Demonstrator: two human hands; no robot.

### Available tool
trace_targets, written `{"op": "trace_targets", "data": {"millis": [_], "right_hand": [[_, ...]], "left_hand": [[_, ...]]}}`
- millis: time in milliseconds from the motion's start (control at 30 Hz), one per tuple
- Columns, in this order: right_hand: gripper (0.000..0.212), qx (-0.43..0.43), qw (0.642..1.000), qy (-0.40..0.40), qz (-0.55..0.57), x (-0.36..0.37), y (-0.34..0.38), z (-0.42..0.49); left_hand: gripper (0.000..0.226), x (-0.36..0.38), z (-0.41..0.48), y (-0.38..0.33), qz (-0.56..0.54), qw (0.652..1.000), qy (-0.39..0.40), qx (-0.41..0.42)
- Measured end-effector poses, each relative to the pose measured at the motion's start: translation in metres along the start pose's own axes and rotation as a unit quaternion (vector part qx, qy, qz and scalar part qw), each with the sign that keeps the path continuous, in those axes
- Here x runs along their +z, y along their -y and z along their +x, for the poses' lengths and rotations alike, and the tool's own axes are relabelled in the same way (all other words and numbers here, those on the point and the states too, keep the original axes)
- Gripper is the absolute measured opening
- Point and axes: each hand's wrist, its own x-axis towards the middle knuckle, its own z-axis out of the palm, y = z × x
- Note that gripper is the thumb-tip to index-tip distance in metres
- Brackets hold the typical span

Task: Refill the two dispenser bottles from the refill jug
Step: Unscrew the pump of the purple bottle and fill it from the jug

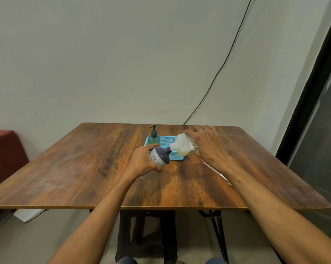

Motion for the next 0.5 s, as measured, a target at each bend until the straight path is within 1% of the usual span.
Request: {"op": "trace_targets", "data": {"millis": [500], "right_hand": [[0.067, 0.001, 1.0, -0.009, -0.011, 0.0031, 0.0002, 0.0023]], "left_hand": [[0.077, 0.0002, -0.0015, 0.0012, 0.0, 1.0, -0.006, 0.002]]}}
